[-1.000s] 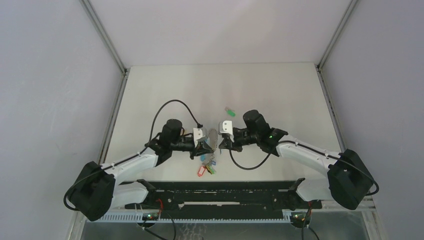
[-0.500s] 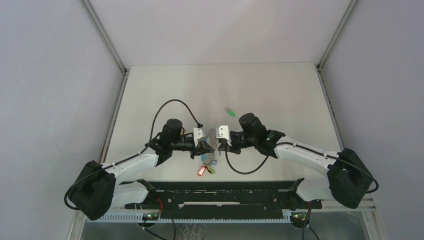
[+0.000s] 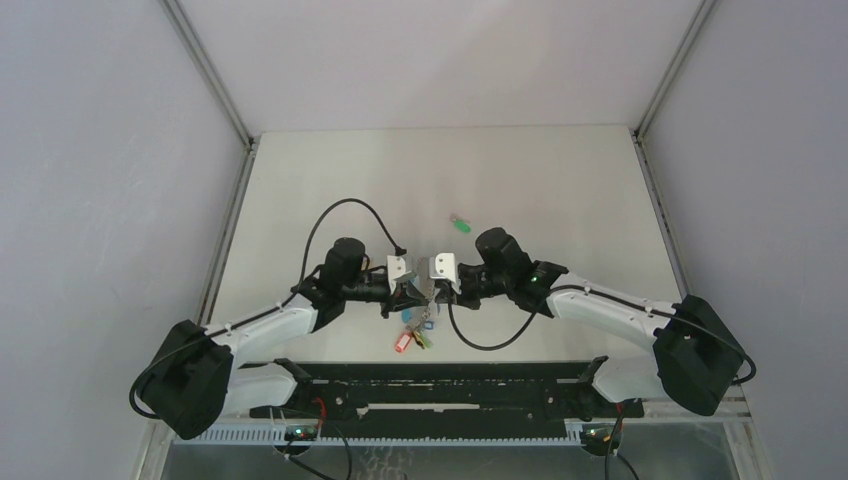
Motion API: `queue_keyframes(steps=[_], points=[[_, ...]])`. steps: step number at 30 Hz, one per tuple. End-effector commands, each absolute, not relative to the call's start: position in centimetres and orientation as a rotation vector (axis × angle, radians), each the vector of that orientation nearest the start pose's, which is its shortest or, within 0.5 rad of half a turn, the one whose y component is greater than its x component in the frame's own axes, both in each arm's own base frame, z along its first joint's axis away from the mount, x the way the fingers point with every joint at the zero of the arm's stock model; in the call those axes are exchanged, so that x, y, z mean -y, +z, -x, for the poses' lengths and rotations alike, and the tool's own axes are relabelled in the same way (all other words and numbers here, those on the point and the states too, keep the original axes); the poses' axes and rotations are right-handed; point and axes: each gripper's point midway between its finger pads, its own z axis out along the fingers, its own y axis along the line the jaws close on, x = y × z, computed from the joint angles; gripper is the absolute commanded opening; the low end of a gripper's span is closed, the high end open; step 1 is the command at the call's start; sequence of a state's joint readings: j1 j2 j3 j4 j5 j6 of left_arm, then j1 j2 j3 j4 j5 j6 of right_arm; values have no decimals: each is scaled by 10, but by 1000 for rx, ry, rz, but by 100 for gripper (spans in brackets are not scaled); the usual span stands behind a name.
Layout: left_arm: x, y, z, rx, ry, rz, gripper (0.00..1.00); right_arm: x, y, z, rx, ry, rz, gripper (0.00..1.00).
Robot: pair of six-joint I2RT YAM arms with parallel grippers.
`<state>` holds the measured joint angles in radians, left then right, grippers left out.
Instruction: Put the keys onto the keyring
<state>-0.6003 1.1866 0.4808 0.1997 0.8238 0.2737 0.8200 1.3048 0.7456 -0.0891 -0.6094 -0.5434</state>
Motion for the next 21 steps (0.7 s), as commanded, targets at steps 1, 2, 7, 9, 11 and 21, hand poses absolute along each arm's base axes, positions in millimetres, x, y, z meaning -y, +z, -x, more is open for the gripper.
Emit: queue_keyframes(steps=[1, 2, 7, 9, 11, 21], points=[[285, 147, -192, -1451, -1051, -1321, 0, -327, 146, -187, -1387, 820, 1615, 0], [285, 147, -191, -1452, -1052, -1322, 0, -327, 146, -187, -1387, 818, 1614, 0], [285, 147, -191, -1453, -1052, -1321, 0, -328, 147, -189, -1389, 808, 1604, 0], [285, 147, -192, -1452, -1051, -1321, 0, -328, 146, -189, -1392, 810, 1603, 0], [285, 147, -191, -1451, -1052, -1322, 0, -328, 146, -189, -1393, 810, 1603, 0], [285, 147, -191, -1451, -1055, -1323, 0, -329, 147, -188, -1396, 825, 1606, 0]])
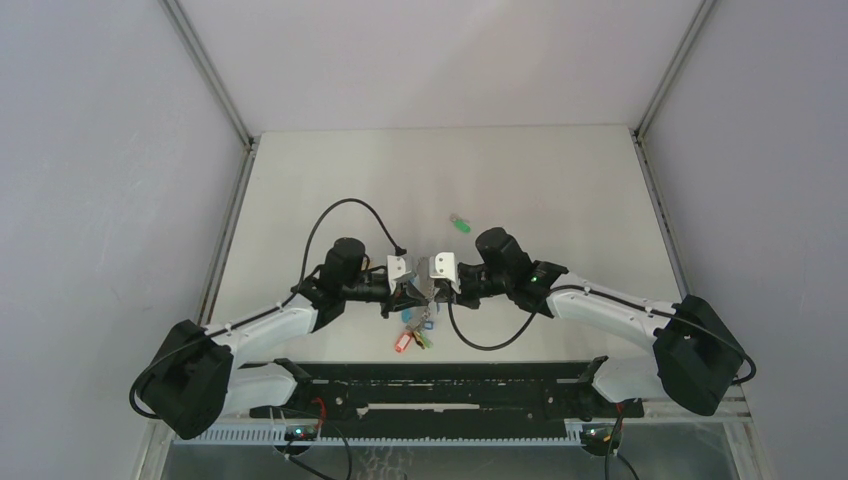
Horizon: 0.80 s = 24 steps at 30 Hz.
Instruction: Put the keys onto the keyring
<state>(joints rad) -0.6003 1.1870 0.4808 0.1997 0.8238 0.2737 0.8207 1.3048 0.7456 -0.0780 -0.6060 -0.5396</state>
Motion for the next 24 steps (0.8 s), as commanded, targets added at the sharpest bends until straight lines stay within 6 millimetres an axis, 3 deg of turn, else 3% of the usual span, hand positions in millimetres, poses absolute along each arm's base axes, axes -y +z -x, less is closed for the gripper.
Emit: queue_keyframes(steps=[1, 24], points=[[285, 147, -191, -1452, -1056, -1324, 0, -329, 147, -188, -1396, 823, 1605, 0], [285, 145, -193, -1452, -1037, -1319, 0, -324, 144, -187, -1478, 833, 1587, 0]])
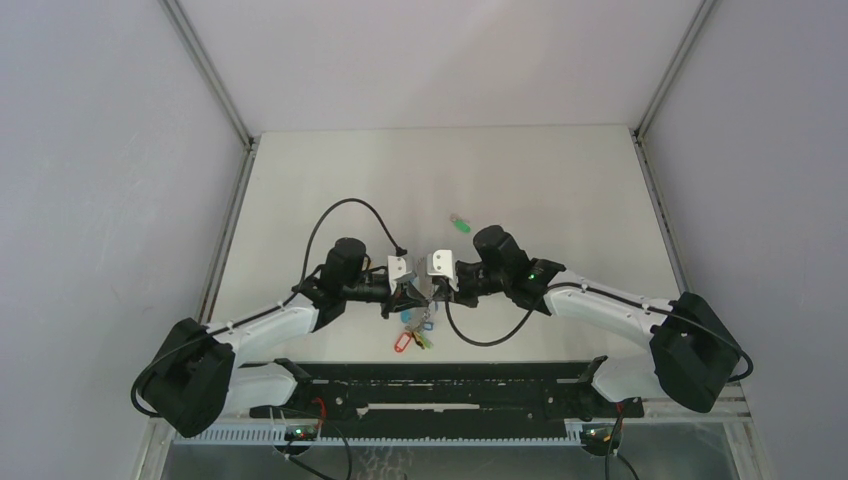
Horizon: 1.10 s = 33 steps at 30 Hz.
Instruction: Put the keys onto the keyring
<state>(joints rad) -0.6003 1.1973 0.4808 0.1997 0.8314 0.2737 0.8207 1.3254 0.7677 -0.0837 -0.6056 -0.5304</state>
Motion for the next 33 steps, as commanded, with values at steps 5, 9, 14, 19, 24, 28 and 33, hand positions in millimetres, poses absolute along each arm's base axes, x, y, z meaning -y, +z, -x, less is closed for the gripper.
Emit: queue_keyframes(steps=[5, 9, 14, 19, 24, 28, 33], points=[[284, 144, -194, -1448, -1030, -1319, 0, -322, 146, -185, -1504, 851, 1552, 0], [284, 143, -194, -1443, -1028, -1321, 0, -322, 148, -187, -1505, 861, 1526, 0], [284, 144, -193, -1439, -1029, -1324, 0, -325, 148, -189, -1510, 876, 1506, 0], [283, 144, -192, -1436, -1028, -1325, 0, -326, 147, -191, -1520, 880, 1496, 0], [284, 144, -192, -1437, -1030, -1324, 0, -325, 146, -191, -1529, 877, 1495, 0], [284, 144, -192, -1437, -1029, -1324, 0, -324, 144, -190, -1536, 881, 1498, 0], [284, 146, -192, -1431, -1031, -1325, 0, -325, 142, -190, -1547, 887, 1499, 0]])
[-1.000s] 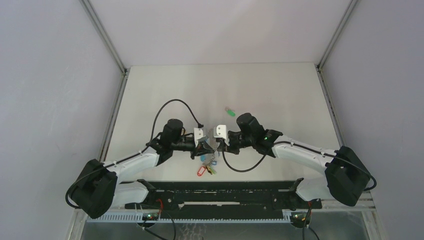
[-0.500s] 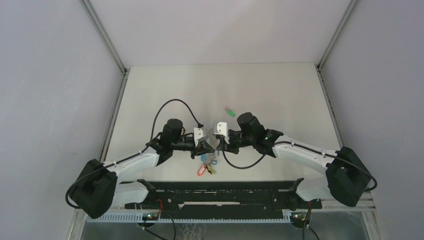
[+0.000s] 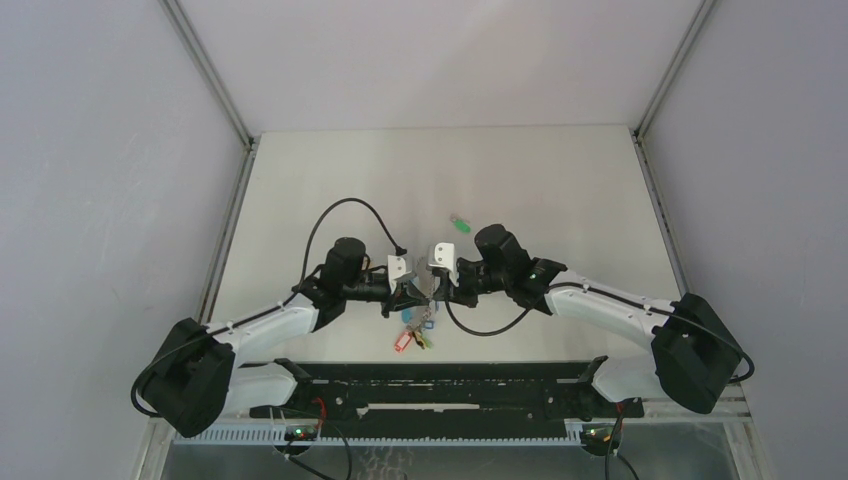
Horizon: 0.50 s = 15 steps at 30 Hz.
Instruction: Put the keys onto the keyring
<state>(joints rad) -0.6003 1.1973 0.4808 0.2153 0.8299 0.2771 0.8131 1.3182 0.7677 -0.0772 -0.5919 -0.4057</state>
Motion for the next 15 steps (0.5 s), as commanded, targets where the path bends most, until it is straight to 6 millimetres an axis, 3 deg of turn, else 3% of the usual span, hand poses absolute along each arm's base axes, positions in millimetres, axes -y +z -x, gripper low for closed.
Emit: queue_keyframes(steps=[1, 15], points=[[284, 145, -192, -1431, -1033, -1325, 0, -325, 142, -190, -1550, 884, 1500, 0], [286, 149, -188, -1406, -1061, -1318, 0, -330, 139, -192, -1553, 885, 1498, 0]])
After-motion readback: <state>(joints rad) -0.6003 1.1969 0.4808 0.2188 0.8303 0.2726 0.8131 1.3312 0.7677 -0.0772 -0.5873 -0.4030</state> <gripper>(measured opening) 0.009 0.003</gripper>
